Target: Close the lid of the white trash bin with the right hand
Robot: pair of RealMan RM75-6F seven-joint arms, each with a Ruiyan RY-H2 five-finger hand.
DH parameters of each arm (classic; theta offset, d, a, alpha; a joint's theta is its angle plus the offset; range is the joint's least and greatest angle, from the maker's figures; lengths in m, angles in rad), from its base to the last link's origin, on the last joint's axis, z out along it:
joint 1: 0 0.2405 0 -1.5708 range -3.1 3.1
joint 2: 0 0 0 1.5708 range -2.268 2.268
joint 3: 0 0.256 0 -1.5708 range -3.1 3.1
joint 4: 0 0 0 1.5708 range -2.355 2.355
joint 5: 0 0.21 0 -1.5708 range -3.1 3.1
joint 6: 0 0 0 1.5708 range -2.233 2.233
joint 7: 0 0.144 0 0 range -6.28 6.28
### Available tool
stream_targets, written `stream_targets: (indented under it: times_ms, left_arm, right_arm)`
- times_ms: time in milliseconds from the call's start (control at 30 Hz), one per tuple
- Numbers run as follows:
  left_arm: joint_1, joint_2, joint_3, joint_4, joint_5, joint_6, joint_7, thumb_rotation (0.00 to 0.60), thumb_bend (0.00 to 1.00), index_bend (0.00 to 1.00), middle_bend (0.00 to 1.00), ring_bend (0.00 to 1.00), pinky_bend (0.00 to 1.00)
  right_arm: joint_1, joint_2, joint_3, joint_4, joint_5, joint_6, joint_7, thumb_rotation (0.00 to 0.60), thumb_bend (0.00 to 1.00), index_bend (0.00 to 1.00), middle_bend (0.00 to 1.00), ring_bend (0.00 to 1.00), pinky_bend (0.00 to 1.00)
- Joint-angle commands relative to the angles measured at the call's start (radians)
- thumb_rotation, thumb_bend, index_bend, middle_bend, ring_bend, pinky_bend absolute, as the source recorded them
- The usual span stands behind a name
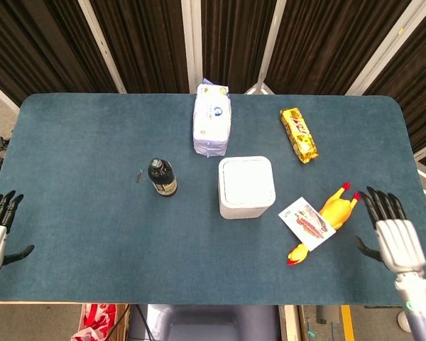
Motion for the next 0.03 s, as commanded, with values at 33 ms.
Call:
stream_targets:
  times_ms: [33]
  left_arm:
    - [0.001,0.000,0.001,-0.003,-0.004,-0.003,0.000,0.600,0.00,0.00,0.00,0.00,0.00]
  right_arm:
    - [-0.052,-0.022,-0.018,0.058,-0.041,0.034,0.051,0.600,0.31,0.00,0.00,0.00,0.00]
